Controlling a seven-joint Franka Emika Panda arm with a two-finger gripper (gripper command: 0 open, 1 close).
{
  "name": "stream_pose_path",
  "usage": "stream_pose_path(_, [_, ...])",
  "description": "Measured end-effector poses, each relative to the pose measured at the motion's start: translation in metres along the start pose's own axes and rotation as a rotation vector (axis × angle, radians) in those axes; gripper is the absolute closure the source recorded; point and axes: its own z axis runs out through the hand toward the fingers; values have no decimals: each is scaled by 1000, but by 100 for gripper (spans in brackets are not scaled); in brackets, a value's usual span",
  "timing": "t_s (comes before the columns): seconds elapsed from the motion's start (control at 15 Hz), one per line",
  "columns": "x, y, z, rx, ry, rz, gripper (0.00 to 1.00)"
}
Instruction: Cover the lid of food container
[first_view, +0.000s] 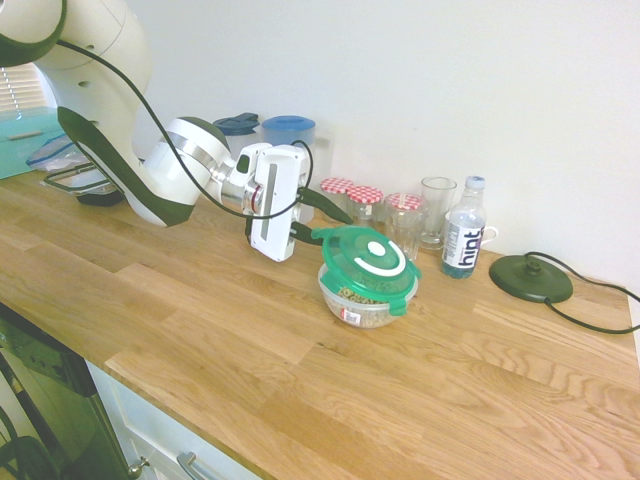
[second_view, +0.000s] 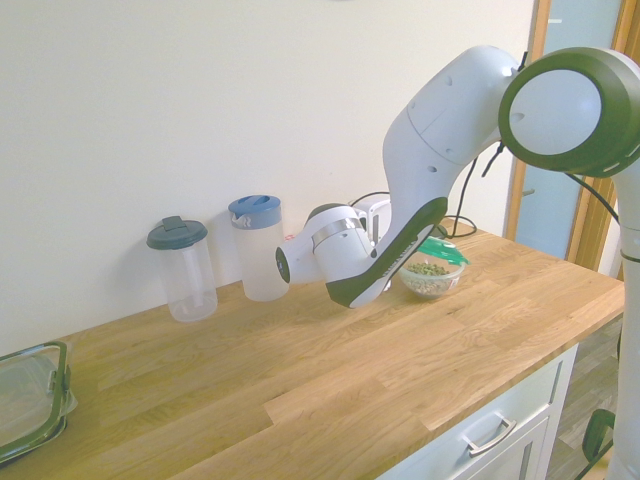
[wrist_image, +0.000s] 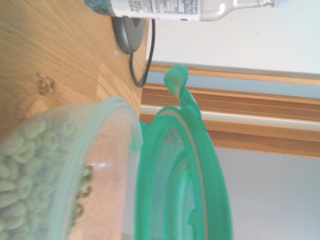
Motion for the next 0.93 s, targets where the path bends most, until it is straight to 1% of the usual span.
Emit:
stream_pose_path(0.13, [1, 6, -10, 44, -94, -3, 0])
stream_pose_path(0.33, [18, 14, -19, 91, -219, 0, 0])
stream_pose_path(0.4, [25, 17, -20, 123, -270, 3, 0])
stream_pose_path(0.73, [78, 63, -28, 355, -520, 25, 0])
stream_pose_path(0.93, [93, 95, -28, 499, -670, 33, 0])
